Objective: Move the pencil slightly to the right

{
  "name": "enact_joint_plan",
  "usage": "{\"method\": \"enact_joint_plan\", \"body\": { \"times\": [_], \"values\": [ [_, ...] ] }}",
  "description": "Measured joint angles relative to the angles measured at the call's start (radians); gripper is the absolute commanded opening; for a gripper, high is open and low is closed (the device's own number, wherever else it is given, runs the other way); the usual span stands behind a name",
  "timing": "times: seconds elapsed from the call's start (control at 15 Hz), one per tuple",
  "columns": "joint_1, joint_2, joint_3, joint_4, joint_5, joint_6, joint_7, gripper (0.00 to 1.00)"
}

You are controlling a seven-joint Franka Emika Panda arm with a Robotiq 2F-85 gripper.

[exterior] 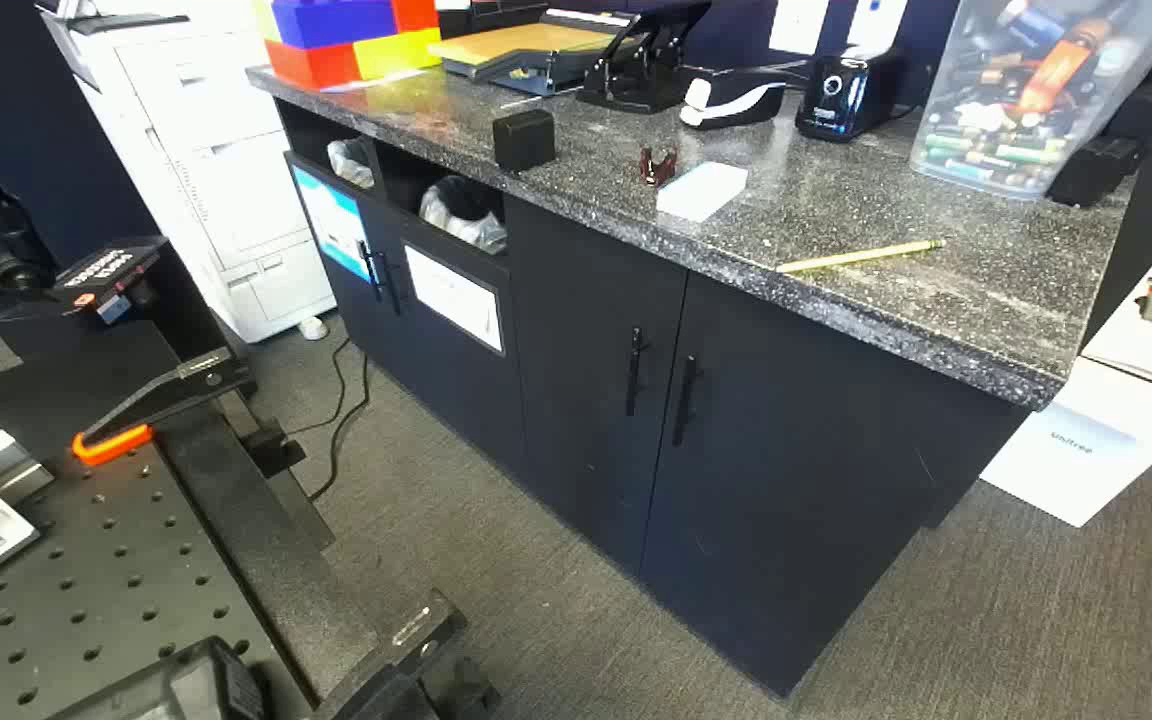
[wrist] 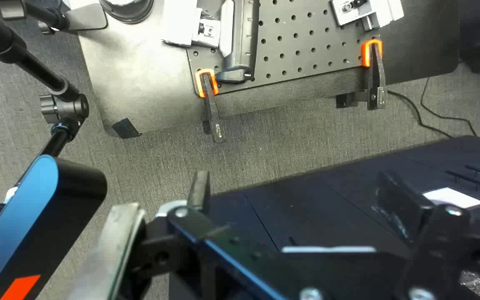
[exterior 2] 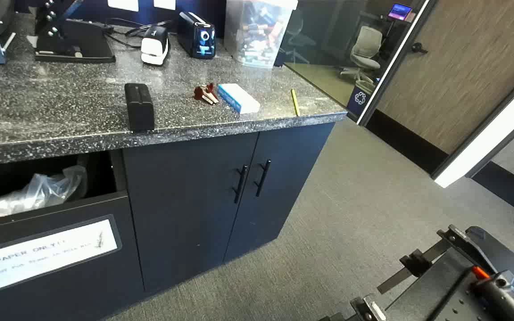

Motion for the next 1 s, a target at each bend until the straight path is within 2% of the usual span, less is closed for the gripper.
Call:
{"method": "enact_joint_plan", "body": {
  "times": [0.67, 0.8, 1.0],
  "values": [
    [0.000, 0.004, 0.003, 0.002, 0.001, 0.003, 0.004, 1.00],
    [0.000, 0.041, 0.018, 0.014, 0.004, 0.036, 0.027, 1.00],
    [0.017, 0.170, 0.057, 0.068, 0.012, 0.152, 0.065, 1.00]
  ]
}}
